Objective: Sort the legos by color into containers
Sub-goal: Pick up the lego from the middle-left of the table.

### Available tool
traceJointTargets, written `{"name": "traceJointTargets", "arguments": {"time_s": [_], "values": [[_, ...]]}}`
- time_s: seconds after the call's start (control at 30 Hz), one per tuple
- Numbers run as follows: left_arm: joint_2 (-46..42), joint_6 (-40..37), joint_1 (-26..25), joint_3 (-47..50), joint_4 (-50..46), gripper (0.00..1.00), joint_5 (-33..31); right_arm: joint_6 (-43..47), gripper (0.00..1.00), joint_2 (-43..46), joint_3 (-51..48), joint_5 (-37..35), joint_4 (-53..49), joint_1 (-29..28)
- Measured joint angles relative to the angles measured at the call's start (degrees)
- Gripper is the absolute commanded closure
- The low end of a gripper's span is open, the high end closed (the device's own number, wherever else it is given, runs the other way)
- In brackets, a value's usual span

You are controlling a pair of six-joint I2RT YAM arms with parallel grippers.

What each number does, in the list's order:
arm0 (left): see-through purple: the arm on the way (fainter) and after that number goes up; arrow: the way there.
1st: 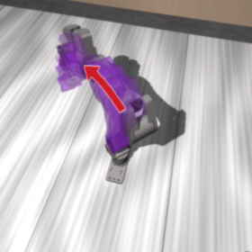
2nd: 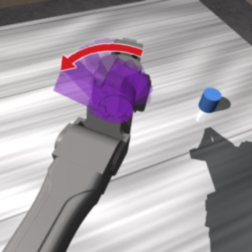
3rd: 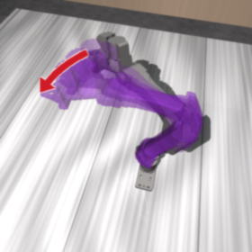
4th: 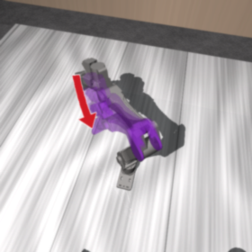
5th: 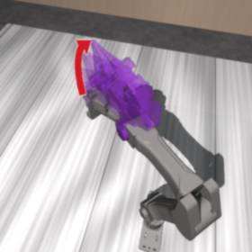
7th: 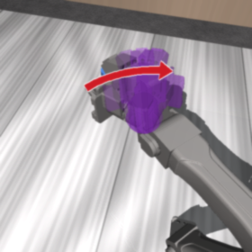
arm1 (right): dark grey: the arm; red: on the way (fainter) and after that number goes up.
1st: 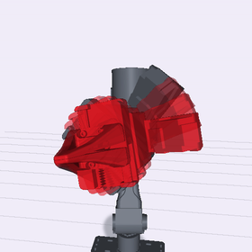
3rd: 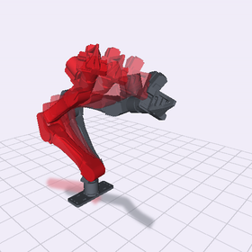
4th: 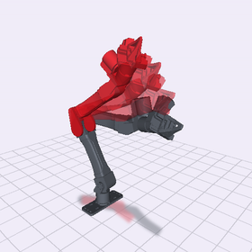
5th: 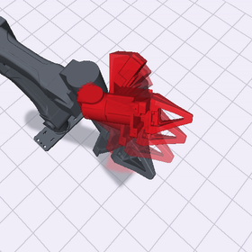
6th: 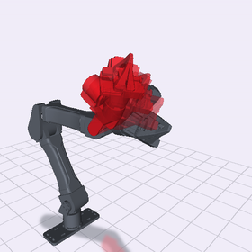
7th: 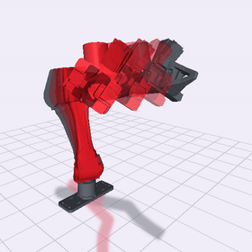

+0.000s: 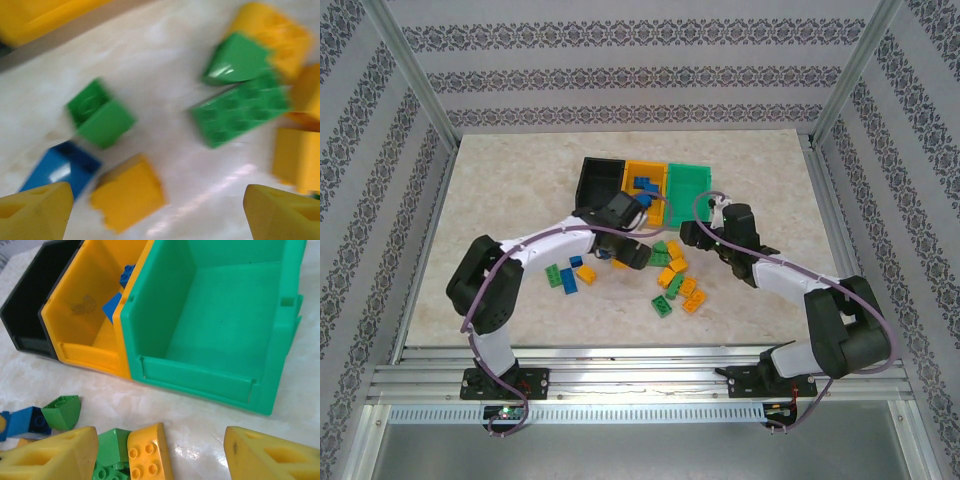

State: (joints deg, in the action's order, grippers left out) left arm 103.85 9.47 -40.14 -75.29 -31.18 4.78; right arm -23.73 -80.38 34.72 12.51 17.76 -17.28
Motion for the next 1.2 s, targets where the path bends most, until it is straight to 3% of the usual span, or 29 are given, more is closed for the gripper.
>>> {"name": "traceJointTargets", "arguments": {"time_s": [0.2,0.6,1.2], "values": [[3.1,-0.8,-6.7,-5.4,-0.8,0.18,1.2,-1.3,0.32,4.3,-3.8,0.2,1.9,1.8],[6.9,0.0,-8.7,-7.7,-1.9,0.34,2.4,-4.7,0.32,5.4,-5.2,0.4,3.5,6.3],[12.2,2.4,-8.7,-6.7,-0.5,0.33,5.9,-5.3,0.32,5.2,-5.2,0.9,5.0,6.3]]}}
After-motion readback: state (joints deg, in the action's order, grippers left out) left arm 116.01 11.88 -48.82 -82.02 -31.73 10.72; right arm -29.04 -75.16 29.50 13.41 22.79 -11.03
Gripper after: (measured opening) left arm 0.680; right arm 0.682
